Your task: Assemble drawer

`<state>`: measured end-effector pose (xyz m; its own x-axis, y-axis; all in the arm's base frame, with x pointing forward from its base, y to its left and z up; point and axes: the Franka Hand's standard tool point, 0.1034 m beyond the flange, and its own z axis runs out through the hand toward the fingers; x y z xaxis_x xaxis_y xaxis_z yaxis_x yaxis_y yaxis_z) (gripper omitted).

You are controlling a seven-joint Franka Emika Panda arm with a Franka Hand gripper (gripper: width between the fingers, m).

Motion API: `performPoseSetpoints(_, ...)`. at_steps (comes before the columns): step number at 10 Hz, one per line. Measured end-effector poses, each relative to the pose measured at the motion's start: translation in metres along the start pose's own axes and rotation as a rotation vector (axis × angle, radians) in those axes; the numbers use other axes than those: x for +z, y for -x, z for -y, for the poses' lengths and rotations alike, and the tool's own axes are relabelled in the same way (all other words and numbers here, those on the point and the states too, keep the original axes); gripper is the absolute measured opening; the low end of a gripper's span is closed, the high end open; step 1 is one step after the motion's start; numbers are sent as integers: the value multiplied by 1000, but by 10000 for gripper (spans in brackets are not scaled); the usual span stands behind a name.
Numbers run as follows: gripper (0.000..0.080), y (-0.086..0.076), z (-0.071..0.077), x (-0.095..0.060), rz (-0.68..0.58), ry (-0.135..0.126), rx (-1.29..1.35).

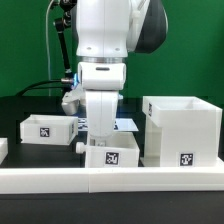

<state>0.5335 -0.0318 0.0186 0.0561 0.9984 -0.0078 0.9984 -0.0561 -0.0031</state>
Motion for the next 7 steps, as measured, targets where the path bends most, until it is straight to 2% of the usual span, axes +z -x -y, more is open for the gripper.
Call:
performPoseSetpoints(2, 41, 0, 0, 1, -1, 13, 0)
performPoseSetpoints(4, 41, -8, -4, 0, -4, -4, -12)
performPoseSetpoints(7, 41, -20, -10, -3, -10, -3, -29)
